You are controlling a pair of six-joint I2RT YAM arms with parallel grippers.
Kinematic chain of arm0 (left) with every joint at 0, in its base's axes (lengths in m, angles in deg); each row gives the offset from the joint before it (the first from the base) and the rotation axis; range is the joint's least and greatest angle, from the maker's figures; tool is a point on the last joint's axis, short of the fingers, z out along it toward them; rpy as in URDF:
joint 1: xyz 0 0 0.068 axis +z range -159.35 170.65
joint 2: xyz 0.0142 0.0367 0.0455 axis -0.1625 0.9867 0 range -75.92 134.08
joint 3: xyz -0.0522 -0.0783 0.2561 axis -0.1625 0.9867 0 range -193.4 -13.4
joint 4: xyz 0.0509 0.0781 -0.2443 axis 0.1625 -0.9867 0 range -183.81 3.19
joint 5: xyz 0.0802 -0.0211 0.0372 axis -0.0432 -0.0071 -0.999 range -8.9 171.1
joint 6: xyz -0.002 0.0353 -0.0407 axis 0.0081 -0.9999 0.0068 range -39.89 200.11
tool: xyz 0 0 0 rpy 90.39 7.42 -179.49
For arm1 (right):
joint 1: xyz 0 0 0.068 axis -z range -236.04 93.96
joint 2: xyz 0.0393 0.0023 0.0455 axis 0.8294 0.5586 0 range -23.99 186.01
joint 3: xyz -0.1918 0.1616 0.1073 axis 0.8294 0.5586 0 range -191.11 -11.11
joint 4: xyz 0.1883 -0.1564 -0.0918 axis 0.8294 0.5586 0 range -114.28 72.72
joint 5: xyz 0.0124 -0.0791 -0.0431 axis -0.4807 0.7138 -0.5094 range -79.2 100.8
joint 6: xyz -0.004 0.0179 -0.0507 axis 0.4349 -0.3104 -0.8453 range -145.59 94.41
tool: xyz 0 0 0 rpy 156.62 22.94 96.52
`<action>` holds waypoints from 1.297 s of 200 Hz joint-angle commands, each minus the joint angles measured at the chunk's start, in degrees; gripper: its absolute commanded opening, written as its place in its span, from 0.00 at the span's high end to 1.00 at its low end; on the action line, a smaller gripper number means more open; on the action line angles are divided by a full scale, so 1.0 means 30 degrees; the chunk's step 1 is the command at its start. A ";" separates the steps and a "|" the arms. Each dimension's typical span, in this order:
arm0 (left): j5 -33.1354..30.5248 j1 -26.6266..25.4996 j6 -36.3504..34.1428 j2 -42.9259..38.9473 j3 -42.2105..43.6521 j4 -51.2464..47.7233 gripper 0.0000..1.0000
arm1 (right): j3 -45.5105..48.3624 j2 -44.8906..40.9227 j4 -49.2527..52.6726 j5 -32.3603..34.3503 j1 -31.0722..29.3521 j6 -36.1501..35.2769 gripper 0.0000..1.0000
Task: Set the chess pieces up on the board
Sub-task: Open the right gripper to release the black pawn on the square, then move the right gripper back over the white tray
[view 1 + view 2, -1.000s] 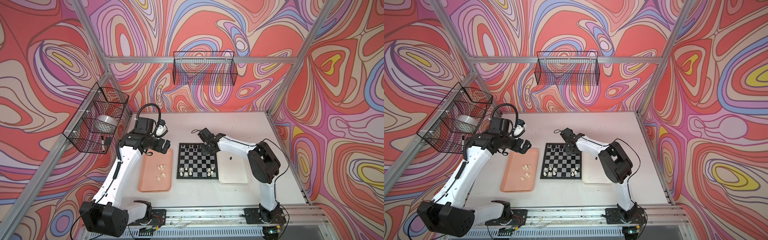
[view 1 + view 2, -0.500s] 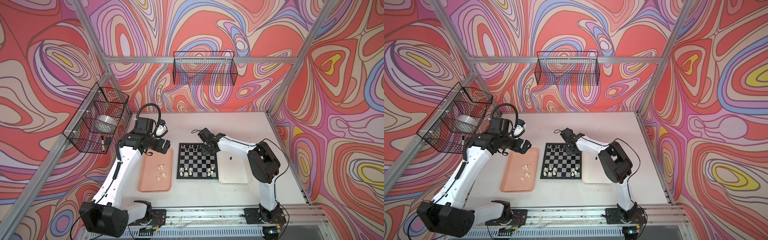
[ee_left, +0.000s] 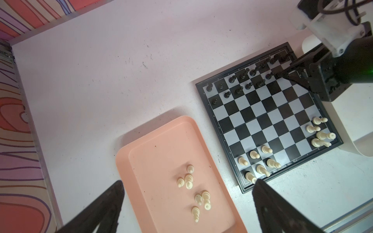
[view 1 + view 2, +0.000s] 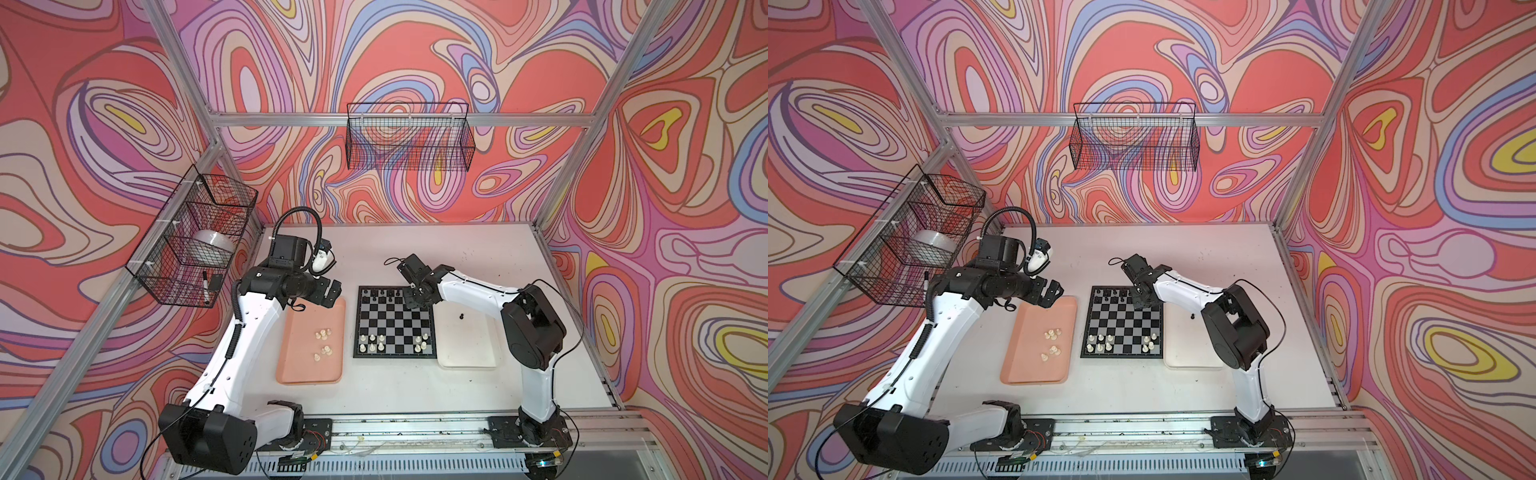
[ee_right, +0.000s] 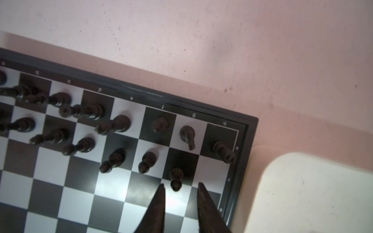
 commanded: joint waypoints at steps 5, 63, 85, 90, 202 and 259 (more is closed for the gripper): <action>0.0216 -0.0053 -0.0264 -0.0330 -0.0493 -0.0570 0.00 | 0.0259 -0.1242 0.0544 -0.0055 0.0045 -0.0147 0.72; 0.0174 -0.0035 -0.0617 -0.0460 -0.0915 -0.1033 0.00 | 0.1806 -0.5005 0.1421 0.0450 0.0045 0.0251 0.72; 0.0526 -0.0031 -0.0589 -0.0477 -0.0983 -0.1041 0.00 | 0.2836 -0.6626 0.1954 0.1156 0.0174 0.0454 0.72; 0.0593 -0.0039 -0.0561 -0.0450 -0.0938 -0.1012 0.00 | 0.3062 -0.6914 0.2117 0.1257 0.0279 0.0528 0.72; 0.1999 -0.0037 -0.0494 -0.0124 -0.1008 -0.1324 0.00 | 0.8841 -0.9331 -0.0176 -0.2614 0.6283 -0.0147 0.72; 0.1909 -0.0038 -0.0780 -0.0408 -0.0709 -0.1424 0.00 | 0.8661 -0.7841 -0.0750 -0.2690 0.6490 -0.0226 0.71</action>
